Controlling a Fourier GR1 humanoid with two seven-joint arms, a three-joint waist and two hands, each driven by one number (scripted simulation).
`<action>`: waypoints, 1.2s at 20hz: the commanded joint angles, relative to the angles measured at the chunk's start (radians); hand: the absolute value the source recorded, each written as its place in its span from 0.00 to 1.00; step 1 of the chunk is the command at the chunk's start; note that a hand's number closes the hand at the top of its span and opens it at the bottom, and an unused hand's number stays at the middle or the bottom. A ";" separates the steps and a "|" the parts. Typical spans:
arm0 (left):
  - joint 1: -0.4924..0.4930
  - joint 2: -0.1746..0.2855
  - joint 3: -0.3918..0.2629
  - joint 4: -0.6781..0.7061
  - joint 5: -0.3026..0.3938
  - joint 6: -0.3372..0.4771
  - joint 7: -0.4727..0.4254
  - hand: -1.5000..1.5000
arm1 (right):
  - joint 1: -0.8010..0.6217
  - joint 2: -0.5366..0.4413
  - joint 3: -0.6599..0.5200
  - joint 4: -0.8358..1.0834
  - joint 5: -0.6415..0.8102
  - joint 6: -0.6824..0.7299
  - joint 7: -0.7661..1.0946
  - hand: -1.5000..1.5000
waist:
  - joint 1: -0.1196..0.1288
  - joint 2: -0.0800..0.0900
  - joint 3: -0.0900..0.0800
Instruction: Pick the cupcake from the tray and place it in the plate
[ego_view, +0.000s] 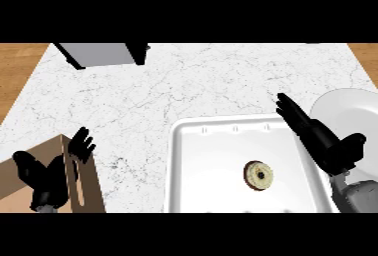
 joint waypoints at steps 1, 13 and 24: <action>-0.080 0.039 0.007 -0.035 -0.059 0.039 0.011 0.50 | -0.007 0.072 -0.007 -0.014 -0.041 -0.017 -0.016 0.00 | 0.009 0.023 -0.083; -0.055 0.096 -0.010 -0.296 -0.264 0.053 0.049 0.50 | -0.009 0.172 0.316 -0.112 0.370 -0.219 0.023 0.00 | -0.024 0.023 -0.089; -0.207 0.076 -0.023 -0.178 -0.272 0.079 0.070 0.50 | 0.085 0.001 0.343 -0.388 0.732 -0.388 0.052 0.00 | -0.025 0.020 -0.090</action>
